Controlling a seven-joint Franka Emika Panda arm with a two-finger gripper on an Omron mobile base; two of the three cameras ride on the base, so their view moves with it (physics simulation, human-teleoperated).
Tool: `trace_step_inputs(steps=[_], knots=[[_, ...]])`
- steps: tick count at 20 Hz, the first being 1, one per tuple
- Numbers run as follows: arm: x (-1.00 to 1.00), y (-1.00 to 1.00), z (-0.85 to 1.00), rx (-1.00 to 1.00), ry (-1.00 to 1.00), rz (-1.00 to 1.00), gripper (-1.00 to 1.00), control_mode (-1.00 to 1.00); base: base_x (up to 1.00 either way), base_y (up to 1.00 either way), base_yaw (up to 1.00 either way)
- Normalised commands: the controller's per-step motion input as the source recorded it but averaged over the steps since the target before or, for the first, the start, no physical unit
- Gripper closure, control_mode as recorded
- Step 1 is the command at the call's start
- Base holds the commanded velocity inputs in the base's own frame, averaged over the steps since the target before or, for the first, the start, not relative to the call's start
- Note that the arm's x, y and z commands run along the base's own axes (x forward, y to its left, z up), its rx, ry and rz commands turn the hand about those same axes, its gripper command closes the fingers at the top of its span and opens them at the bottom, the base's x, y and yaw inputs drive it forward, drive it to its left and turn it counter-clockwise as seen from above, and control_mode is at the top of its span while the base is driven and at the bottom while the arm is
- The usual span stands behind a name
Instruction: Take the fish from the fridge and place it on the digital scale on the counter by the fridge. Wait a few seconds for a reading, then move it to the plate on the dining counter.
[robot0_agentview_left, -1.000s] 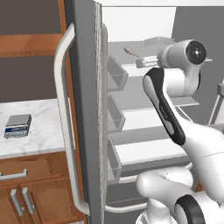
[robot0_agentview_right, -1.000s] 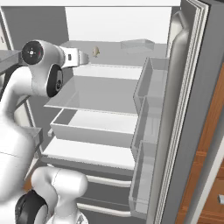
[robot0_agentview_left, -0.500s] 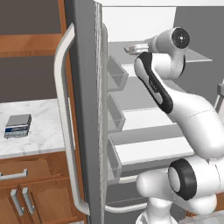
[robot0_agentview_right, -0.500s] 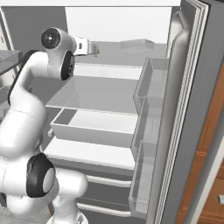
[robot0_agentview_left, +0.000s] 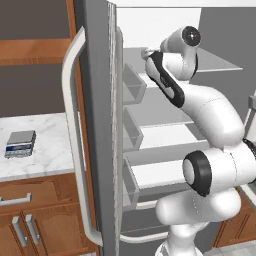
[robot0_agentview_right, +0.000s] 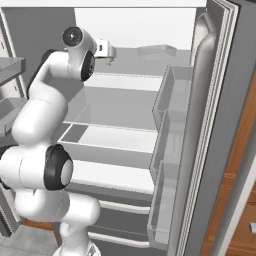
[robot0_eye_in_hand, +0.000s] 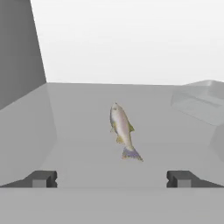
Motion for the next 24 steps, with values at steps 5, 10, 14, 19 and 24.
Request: trace_step_inputs(steps=[5,10,14,19,24], knots=[[0.55,0.00,-0.29,0.00,0.03,0.00,-1.00,-1.00,0.00,0.00,0.00],[0.53,0.00,-0.26,0.00,0.01,0.00,-1.00,-1.00,0.00,0.00,0.00],[0.60,0.00,-0.11,0.00,0.03,0.00,-1.00,-1.00,0.00,0.00,0.00],[0.59,0.00,-0.13,0.00,0.06,0.00,-1.00,-1.00,0.00,0.00,0.00],[0.54,0.00,-0.13,0.00,0.06,0.00,-1.00,-1.00,0.00,0.00,0.00]])
